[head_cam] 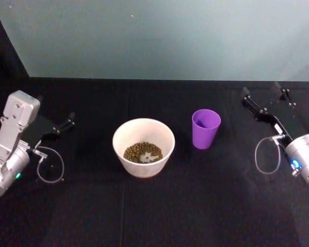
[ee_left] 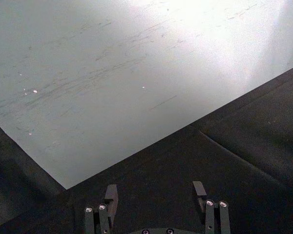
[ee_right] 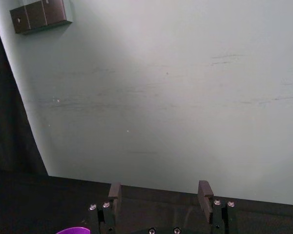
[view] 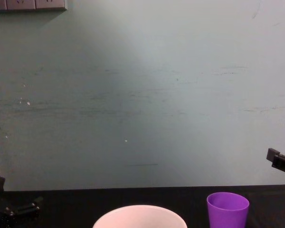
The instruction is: Pick up the cup and pour the mung beans from the cup into the bowl.
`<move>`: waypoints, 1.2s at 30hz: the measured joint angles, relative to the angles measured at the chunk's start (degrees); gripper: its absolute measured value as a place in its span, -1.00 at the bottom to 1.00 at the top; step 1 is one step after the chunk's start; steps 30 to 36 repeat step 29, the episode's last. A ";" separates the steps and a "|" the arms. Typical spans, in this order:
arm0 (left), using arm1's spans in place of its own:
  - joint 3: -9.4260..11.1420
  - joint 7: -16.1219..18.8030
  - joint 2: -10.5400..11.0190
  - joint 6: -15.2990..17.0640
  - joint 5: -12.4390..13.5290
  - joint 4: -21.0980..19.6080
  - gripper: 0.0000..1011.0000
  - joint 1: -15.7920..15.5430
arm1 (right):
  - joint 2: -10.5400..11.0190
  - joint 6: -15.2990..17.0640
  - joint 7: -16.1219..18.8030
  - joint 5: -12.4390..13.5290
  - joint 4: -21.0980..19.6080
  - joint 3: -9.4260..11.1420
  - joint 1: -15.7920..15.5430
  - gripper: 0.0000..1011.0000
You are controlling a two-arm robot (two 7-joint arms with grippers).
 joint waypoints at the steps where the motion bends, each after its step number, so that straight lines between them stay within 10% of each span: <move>1: 0.00 0.00 0.00 0.00 0.00 0.00 0.98 0.00 | 0.00 0.00 0.00 0.00 0.00 0.00 0.00 0.98; 36: 0.00 0.00 0.00 0.00 0.00 0.00 0.98 0.00 | 0.00 0.00 0.01 0.00 0.00 0.00 0.00 0.98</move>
